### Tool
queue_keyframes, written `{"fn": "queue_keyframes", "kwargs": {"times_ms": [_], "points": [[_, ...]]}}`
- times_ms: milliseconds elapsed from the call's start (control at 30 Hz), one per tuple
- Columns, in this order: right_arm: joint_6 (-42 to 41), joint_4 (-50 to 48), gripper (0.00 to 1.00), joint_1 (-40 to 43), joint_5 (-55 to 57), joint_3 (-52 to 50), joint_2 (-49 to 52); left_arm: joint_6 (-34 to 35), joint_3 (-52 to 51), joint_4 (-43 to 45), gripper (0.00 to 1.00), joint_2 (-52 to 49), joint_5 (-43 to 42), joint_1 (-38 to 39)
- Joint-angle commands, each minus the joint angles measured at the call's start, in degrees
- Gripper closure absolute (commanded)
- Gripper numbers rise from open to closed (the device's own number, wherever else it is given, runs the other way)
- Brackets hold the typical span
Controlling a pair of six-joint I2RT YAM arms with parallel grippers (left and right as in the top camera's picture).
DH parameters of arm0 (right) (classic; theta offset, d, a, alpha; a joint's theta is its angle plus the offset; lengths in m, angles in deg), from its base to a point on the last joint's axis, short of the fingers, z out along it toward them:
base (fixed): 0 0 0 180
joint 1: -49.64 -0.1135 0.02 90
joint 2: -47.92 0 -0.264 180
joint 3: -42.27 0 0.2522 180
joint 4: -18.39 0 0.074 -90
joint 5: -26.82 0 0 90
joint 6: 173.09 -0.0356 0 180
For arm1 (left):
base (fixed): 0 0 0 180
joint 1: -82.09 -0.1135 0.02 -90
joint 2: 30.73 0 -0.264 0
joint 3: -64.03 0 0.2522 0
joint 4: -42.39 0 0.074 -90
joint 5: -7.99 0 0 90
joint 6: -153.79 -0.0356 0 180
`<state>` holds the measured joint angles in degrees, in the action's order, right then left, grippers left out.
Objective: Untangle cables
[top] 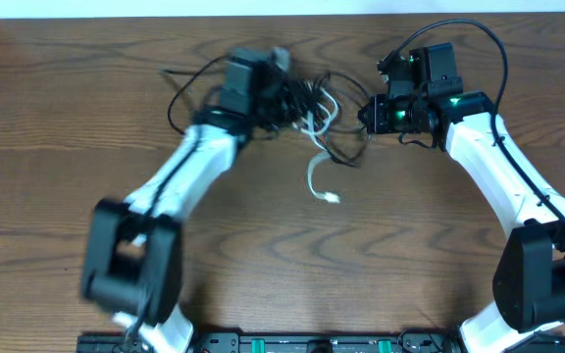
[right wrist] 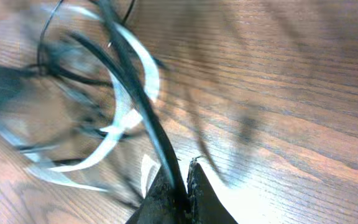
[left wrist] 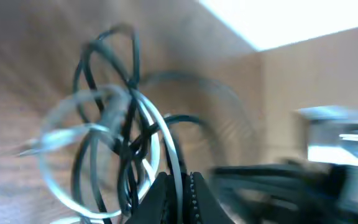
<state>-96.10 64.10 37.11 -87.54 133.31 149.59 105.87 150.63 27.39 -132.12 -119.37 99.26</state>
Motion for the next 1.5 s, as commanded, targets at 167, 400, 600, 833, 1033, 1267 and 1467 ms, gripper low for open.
{"fn": "queue_keyframes", "kwargs": {"times_ms": [167,400,600,833,1033,1267,1467], "points": [[-1.4,0.8,0.99,0.6,1.8,0.2,3.3,-1.9,0.5,0.2,0.93,15.0,-3.1,-7.7],[-1.4,1.1,0.99,0.7,3.5,0.2,4.0,-0.7,1.2,0.5,0.93,19.0,-4.9,-14.4],[-1.6,1.3,0.99,1.1,4.2,-1.0,4.4,3.1,3.3,5.7,0.93,19.8,-9.6,-19.4],[-1.9,1.3,0.99,1.5,6.1,-2.5,4.5,12.0,4.0,16.6,0.93,19.8,-14.6,-23.7],[-2.4,0.5,0.99,2.9,6.2,-4.6,4.6,16.3,5.1,22.9,0.93,19.8,-16.0,-26.2],[-2.7,-0.3,0.99,3.1,6.1,-5.6,4.7,15.4,6.3,21.9,0.93,19.7,-17.1,-26.4],[-2.8,-0.5,0.99,3.1,6.0,-5.6,4.7,13.1,6.3,20.4,0.93,19.8,-17.0,-26.5]]}}
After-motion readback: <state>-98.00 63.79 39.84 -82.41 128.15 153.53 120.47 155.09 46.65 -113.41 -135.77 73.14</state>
